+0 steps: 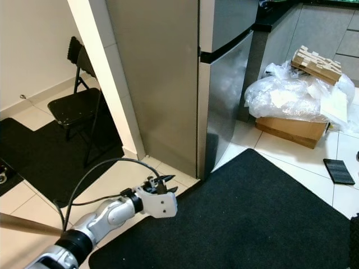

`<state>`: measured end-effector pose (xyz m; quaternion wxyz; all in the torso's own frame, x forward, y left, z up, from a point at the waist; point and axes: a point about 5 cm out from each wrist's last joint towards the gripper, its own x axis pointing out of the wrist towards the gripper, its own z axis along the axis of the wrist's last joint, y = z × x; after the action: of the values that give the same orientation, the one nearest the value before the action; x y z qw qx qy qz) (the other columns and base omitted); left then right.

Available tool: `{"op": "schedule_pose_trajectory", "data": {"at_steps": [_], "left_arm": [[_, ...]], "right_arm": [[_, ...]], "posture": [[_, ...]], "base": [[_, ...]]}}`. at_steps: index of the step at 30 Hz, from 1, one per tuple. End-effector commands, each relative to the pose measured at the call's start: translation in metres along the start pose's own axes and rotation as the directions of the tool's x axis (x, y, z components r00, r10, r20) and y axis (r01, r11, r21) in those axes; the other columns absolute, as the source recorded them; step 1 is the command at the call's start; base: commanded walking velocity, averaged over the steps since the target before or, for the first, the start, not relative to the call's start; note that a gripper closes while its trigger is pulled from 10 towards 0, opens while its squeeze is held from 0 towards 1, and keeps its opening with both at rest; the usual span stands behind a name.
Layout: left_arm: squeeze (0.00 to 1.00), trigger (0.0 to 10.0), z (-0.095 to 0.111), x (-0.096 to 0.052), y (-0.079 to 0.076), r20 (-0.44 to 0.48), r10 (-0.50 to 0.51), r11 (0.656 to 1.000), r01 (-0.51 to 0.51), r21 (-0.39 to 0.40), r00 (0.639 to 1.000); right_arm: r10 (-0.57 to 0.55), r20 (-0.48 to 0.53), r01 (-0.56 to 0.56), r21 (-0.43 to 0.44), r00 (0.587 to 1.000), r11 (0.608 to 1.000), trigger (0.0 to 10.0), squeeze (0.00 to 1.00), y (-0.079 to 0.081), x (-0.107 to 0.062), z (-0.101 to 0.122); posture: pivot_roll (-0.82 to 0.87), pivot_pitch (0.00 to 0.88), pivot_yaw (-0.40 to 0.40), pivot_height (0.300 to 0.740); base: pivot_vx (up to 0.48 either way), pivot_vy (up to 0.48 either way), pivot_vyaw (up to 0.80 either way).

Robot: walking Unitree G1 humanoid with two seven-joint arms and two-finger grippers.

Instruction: Restocking fridge

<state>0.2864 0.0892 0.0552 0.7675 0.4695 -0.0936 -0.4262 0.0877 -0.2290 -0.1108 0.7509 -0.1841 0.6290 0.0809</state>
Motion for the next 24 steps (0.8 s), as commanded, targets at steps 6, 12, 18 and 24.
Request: {"op": "schedule_pose_trajectory", "data": {"at_steps": [6,12,18,24], "left_arm": [[0.00,10.0,0.0001,0.0038,-0.0006,0.004,-0.009,1.000,0.009,-0.001,1.000],[0.00,10.0,0.0034,0.0061,-0.0017,0.008,-0.014,1.000,0.014,0.002,1.000],[0.00,10.0,0.0043,0.0074,-0.0023,0.013,-0.021,1.000,0.021,0.006,1.000],[0.00,10.0,0.0017,0.0055,-0.0045,0.004,-0.014,1.000,0.014,-0.006,1.000]], "right_arm": [[0.004,0.039,-0.004,0.003,0.999,1.000,10.0,0.00,0.0022,0.0003,0.0094],[0.006,0.045,-0.006,0.000,0.999,1.000,10.0,0.00,0.0022,0.0002,0.0099],[0.009,0.036,-0.009,0.002,0.999,1.000,10.0,0.00,0.0042,0.0004,0.0064],[0.009,0.031,-0.010,0.004,0.999,1.000,10.0,0.00,0.0052,0.0004,0.0039]], "posture": [[0.01,0.000,0.045,0.740],[0.01,0.000,0.045,0.740],[0.00,0.000,0.045,0.740],[0.00,0.000,0.044,0.740]], "base": [[0.000,0.000,0.00],[0.000,0.000,0.00],[0.000,0.000,0.00],[0.000,0.000,0.00]]}}
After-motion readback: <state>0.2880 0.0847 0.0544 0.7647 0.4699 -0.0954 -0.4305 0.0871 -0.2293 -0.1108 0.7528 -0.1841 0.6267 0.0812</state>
